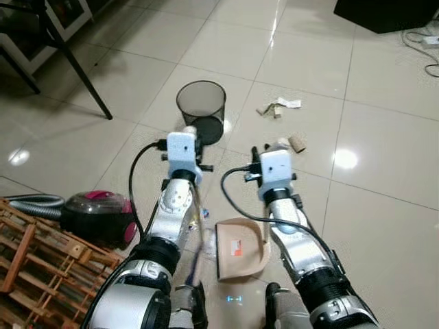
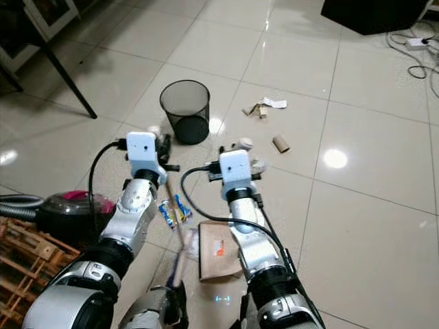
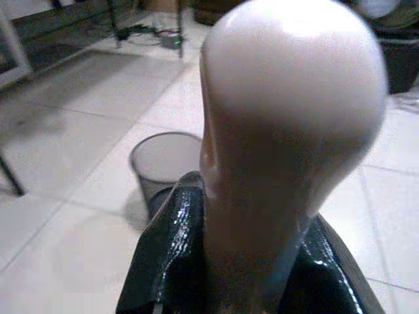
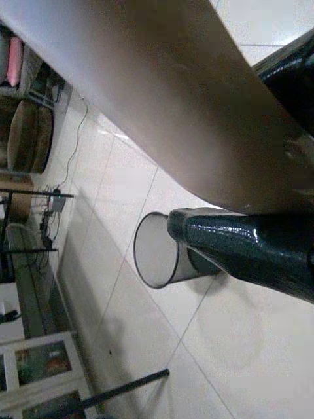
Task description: Sweep floor
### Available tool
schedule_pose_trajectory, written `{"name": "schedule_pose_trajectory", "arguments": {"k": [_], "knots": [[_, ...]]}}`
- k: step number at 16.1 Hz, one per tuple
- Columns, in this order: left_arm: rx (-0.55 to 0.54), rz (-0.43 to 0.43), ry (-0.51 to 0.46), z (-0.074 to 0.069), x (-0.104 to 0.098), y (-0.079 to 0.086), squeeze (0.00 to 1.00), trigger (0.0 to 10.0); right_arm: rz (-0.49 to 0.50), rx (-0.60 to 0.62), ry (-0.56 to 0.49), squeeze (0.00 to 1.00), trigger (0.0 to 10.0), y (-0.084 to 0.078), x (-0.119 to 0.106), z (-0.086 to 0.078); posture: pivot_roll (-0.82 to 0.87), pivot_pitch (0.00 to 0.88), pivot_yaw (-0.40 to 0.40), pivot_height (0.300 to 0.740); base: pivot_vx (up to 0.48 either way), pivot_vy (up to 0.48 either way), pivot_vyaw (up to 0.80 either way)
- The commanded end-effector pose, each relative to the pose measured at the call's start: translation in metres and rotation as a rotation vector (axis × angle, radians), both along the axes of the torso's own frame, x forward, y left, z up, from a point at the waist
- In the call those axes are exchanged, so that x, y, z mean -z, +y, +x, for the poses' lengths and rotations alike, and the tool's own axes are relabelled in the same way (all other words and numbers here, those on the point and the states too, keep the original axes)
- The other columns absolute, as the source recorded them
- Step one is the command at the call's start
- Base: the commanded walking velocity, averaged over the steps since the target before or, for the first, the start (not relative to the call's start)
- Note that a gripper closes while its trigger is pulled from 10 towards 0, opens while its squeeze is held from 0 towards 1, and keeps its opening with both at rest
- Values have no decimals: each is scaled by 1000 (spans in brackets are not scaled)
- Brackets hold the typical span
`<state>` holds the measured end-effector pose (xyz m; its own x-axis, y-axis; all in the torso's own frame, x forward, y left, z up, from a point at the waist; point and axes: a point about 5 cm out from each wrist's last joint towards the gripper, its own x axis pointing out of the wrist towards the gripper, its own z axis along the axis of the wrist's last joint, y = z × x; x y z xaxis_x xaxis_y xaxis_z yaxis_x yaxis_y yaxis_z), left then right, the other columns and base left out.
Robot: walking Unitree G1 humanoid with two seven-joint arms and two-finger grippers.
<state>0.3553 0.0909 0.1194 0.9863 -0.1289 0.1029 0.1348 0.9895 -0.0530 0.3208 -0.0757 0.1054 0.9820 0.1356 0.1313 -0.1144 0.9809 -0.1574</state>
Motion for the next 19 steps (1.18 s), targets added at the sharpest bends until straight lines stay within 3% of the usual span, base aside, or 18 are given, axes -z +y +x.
{"name": "schedule_pose_trajectory", "arguments": {"k": [1, 7, 10, 13, 19], "knots": [[57, -109, 28, -4, 2, -8, 0, 10000, 14, 9, 14, 0, 10000, 0, 3, -2, -90, 294, 83, 740, 0, 0, 0], [261, -149, -65, -6, -34, -11, 0, 10000, 15, 20, 24, 0, 10000, 0, 4, 1, -78, 295, 88, 740, 0, 0, 0], [217, -151, -150, 1, -57, 3, 0, 10000, 15, 25, 28, 0, 10000, -1, 5, 0, -77, 294, 93, 740, 0, 0, 0], [130, -85, -242, 9, -81, 31, 0, 10000, 16, 31, 36, 0, 10000, -3, 9, -2, -74, 294, 97, 740, 0, 0, 0], [151, -79, -216, 14, -86, 44, 0, 10000, 23, 47, 45, 0, 10000, -8, 10, 1, -65, 272, 103, 740, 0, 0, 0]]}}
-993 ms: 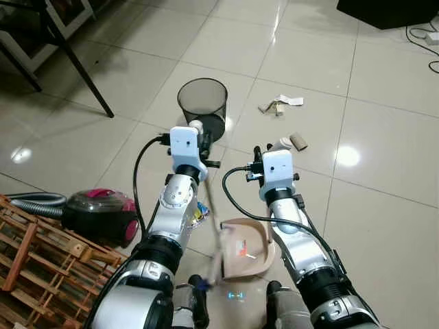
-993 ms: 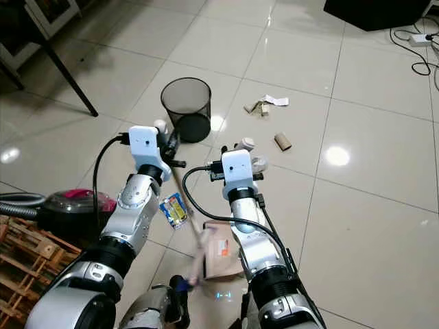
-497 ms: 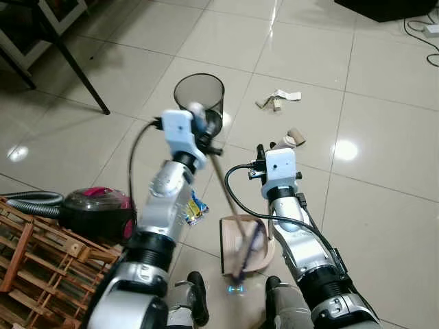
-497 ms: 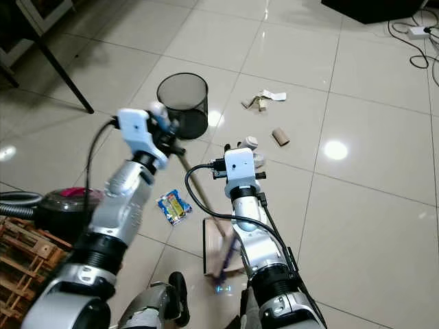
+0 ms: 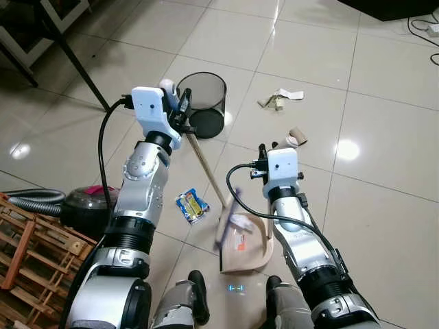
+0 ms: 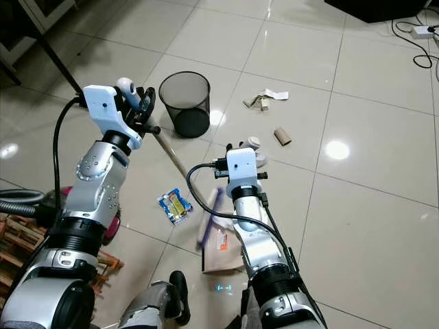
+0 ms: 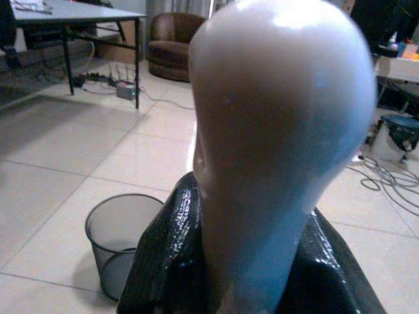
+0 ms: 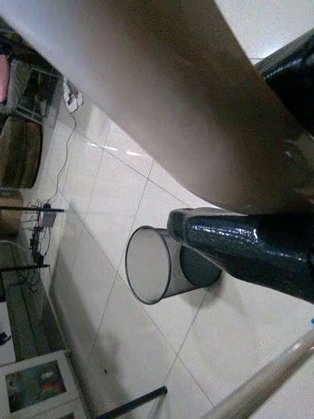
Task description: Sweep floor
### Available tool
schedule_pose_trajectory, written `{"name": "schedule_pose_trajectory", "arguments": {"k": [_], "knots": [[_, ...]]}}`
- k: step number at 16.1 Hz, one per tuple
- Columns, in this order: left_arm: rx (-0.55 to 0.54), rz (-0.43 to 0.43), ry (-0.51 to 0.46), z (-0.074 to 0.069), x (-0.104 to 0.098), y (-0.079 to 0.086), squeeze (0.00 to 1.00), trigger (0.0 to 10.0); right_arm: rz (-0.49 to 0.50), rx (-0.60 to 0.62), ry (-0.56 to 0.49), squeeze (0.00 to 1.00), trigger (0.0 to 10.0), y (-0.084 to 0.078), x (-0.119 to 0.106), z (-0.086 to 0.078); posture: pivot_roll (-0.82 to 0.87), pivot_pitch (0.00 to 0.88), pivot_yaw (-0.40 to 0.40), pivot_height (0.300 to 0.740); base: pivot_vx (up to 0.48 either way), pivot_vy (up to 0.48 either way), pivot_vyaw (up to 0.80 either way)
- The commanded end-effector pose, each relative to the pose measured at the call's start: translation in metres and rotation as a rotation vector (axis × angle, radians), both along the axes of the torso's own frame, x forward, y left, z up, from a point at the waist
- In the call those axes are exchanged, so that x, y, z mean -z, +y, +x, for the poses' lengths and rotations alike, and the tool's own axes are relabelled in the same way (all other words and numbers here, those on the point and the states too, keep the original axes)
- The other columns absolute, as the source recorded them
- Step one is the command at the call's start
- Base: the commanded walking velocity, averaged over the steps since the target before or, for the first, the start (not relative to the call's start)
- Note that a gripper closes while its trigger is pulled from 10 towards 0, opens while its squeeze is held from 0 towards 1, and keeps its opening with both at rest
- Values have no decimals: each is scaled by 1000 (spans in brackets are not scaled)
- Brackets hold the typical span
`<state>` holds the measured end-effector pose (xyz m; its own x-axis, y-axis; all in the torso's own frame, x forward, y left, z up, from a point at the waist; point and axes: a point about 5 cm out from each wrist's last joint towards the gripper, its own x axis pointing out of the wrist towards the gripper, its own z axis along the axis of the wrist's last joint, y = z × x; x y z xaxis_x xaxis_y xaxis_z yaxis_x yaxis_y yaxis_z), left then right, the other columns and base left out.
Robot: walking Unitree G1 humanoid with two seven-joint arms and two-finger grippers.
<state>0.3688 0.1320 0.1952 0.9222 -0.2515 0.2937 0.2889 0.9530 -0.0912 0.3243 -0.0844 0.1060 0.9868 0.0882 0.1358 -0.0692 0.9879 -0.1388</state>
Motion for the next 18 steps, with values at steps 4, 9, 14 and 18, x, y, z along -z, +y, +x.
{"name": "schedule_pose_trajectory", "arguments": {"k": [4, 9, 14, 18], "knots": [[60, -14, -3, 4, -13, 3, 0, 10000, 13, 11, 48, 0, 10000, 0, 9, 1, -58, 270, 111, 740, 0, 0, 0], [299, -112, 31, -6, -21, -10, 0, 10000, 20, 25, 56, 0, 10000, -3, 13, -2, -53, 264, 113, 740, 0, 0, 0], [328, -106, 0, -4, -38, 5, 0, 10000, 17, 32, 57, 0, 10000, -6, 13, 0, -53, 261, 115, 740, 0, 0, 0], [352, -152, -23, -2, -58, 30, 0, 10000, 15, 38, 68, 0, 10000, -9, 15, 2, -39, 242, 117, 740, 0, 0, 0]]}}
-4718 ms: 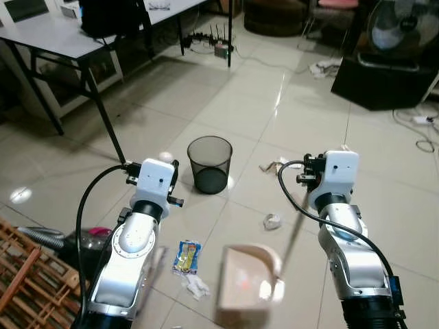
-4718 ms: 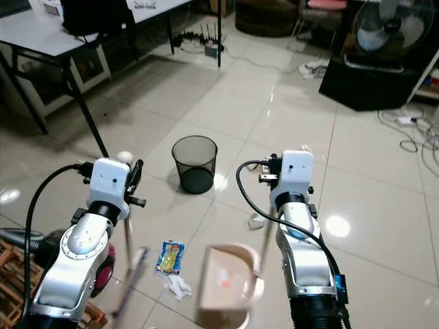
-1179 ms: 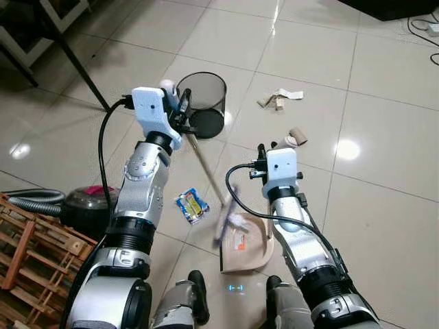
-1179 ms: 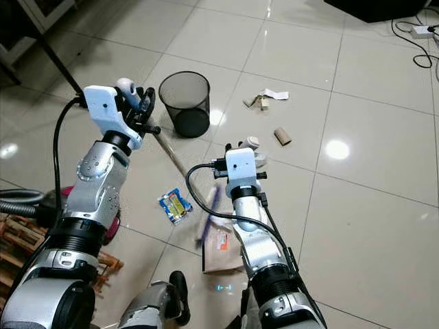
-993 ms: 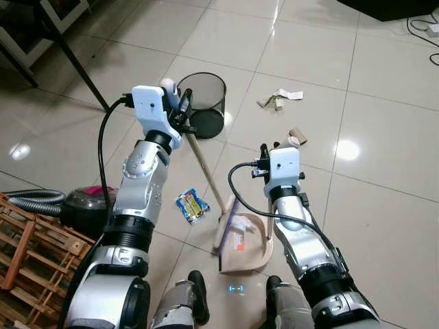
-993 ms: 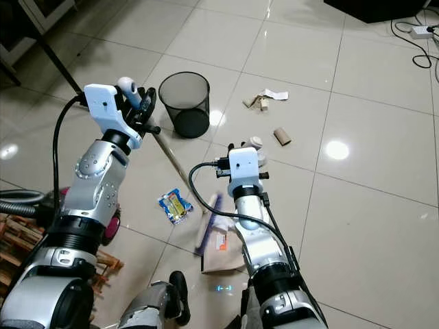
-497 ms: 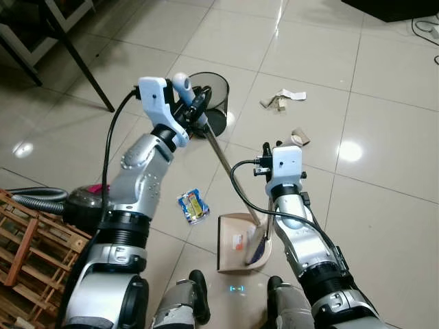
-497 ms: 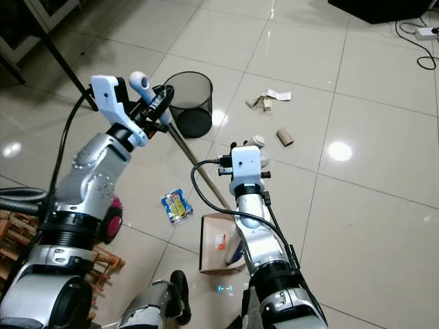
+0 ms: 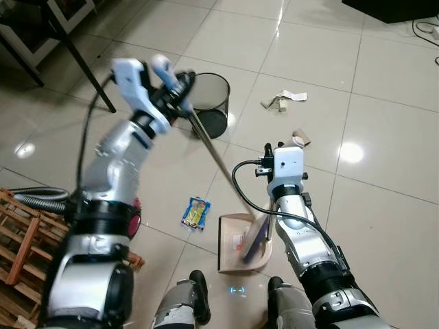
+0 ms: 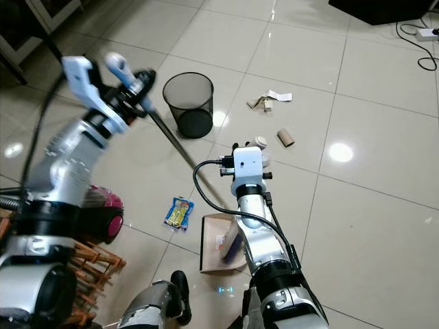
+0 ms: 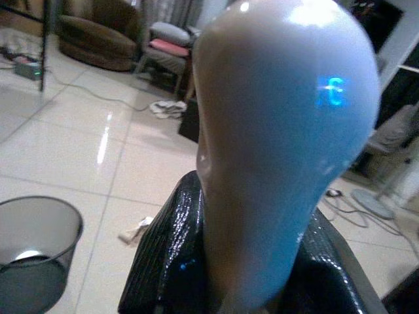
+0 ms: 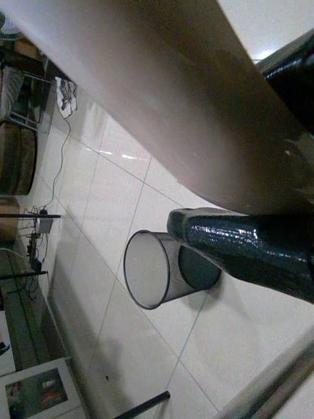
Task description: Sweep floor
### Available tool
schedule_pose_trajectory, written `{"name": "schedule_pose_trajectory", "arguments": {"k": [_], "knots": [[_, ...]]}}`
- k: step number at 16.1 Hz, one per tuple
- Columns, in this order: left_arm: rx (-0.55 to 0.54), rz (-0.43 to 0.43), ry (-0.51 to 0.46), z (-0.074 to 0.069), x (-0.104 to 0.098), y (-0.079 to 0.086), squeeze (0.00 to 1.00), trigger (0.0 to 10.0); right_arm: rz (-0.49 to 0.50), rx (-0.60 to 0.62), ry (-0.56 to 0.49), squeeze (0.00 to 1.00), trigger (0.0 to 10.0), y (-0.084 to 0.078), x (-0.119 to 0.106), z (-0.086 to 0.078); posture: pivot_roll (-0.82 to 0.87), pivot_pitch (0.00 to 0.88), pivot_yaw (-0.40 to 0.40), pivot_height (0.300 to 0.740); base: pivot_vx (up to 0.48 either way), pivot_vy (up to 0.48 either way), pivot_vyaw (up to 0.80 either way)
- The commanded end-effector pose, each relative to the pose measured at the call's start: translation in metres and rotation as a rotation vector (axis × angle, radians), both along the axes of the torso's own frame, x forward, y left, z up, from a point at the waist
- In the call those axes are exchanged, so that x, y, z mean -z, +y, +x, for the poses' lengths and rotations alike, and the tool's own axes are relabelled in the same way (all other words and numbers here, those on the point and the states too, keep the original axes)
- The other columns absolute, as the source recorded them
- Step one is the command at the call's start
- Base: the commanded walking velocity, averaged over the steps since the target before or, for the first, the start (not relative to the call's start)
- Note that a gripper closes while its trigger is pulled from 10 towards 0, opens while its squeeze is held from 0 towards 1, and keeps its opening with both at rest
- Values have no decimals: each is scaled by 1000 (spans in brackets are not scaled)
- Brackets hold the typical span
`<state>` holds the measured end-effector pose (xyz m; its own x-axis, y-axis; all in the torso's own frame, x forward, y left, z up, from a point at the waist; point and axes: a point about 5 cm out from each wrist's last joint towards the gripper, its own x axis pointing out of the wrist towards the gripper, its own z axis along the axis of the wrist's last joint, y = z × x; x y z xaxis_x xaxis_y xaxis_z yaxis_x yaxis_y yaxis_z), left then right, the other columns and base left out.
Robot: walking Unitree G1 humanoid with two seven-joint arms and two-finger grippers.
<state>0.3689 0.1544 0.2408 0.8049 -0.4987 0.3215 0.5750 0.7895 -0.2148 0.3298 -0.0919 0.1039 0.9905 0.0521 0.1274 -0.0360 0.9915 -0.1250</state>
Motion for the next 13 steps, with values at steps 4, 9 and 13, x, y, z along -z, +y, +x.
{"name": "schedule_pose_trajectory", "arguments": {"k": [4, 9, 13], "knots": [[-30, 38, -81, 1, -25, 28, 0, 10000, 3, 10, 57, 0, 10000, -5, 12, 0, -26, 205, 115, 740, 0, 0, 0], [-159, 125, -137, 4, -39, 50, 0, 10000, 13, 53, 44, 0, 10000, -22, 9, 5, -27, 132, 105, 740, 0, 0, 0], [-338, 286, -94, 11, -28, 69, 0, 10000, 63, 137, 47, 0, 10000, -46, 9, 6, -49, 59, 97, 740, 0, 0, 0]]}}
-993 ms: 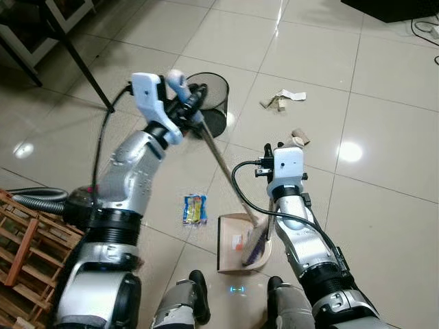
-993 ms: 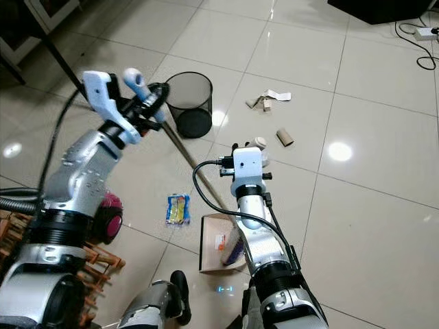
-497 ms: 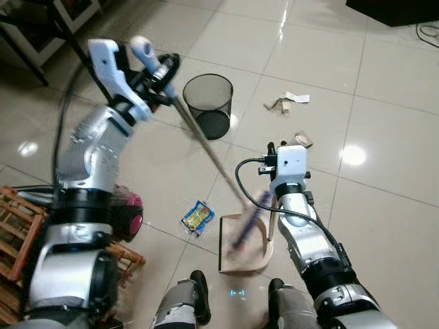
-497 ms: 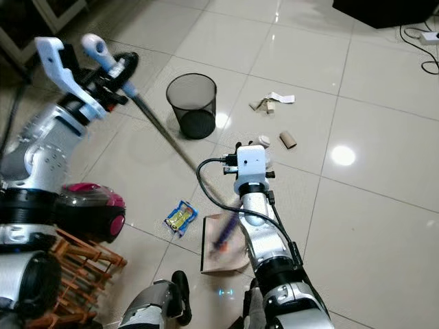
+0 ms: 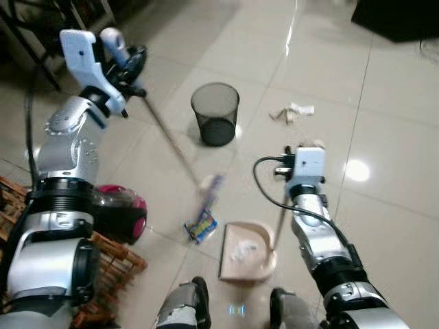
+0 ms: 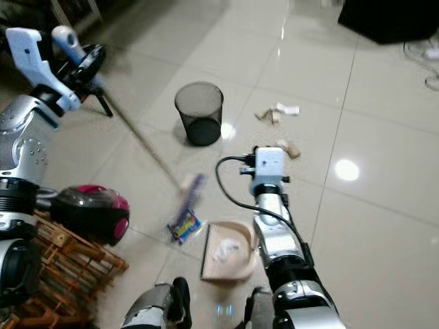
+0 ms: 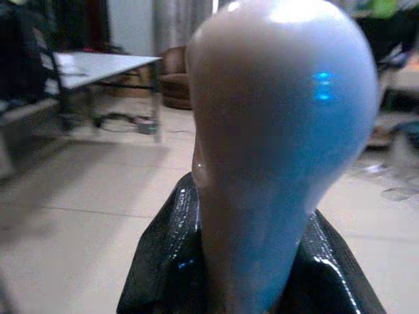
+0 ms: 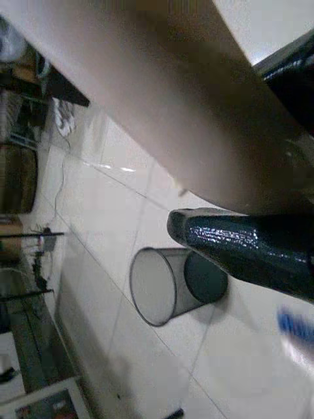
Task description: Sweep floor
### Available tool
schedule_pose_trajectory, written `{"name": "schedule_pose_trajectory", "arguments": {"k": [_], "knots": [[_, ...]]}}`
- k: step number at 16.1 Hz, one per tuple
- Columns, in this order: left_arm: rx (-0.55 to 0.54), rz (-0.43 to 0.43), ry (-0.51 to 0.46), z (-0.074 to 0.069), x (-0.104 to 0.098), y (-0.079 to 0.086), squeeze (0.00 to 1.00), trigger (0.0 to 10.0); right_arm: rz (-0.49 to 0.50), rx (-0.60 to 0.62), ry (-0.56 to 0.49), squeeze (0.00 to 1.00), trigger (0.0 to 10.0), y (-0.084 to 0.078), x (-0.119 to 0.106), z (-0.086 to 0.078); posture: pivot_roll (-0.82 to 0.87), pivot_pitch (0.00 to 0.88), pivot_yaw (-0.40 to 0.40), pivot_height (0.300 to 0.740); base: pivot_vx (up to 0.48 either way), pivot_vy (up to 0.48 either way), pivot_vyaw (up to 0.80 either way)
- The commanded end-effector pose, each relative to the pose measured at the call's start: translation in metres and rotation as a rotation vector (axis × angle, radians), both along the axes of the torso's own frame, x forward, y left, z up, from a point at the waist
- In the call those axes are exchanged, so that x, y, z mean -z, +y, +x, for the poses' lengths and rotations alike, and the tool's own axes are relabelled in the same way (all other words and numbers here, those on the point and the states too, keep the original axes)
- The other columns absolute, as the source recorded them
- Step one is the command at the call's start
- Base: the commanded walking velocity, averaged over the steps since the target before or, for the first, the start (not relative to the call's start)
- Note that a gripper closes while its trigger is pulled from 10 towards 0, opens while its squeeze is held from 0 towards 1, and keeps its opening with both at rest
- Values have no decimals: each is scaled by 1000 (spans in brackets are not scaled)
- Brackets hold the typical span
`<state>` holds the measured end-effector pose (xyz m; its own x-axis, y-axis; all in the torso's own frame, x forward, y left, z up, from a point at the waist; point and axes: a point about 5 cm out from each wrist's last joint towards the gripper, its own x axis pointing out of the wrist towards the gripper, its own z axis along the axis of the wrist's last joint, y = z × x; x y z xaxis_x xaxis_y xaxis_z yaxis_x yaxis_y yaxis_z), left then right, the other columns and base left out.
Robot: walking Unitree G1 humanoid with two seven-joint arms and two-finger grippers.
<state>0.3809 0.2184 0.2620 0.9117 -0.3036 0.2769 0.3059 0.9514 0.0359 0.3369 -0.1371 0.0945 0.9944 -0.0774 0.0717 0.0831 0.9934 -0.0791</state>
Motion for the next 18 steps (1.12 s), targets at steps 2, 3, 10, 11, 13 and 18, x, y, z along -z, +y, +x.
{"name": "schedule_pose_trajectory", "arguments": {"k": [2, 3, 10, 11, 13, 18], "knots": [[-55, 124, 39, -4, 16, -3, 0, 10000, 48, 65, -14, 0, 10000, -20, -8, 0, -73, 18, 80, 740, 0, 0, 0], [-82, 155, 47, -10, 31, -5, 0, 10000, 79, 91, -32, 0, 10000, -31, -15, -2, -75, 0, 66, 740, 0, 0, 0], [-162, 191, 84, -51, 82, -20, 0, 10000, 189, 166, -134, 0, 10000, -68, -70, -18, -90, 0, 55, 740, 0, 0, 0], [-174, 191, 75, -55, 82, -20, 0, 10000, 190, 163, -132, 0, 10000, -68, -79, -17, -80, 0, 69, 740, 0, 0, 0], [-196, 169, 78, -64, 84, -26, 0, 10000, 190, 146, -161, 0, 10000, -69, -103, -18, -99, 0, 85, 740, 144, 0, 0], [-175, 206, 107, -76, 96, -43, 0, 10000, 221, 119, -206, 0, 10000, -70, -148, -15, -96, 0, 92, 740, 357, 0, 0]]}}
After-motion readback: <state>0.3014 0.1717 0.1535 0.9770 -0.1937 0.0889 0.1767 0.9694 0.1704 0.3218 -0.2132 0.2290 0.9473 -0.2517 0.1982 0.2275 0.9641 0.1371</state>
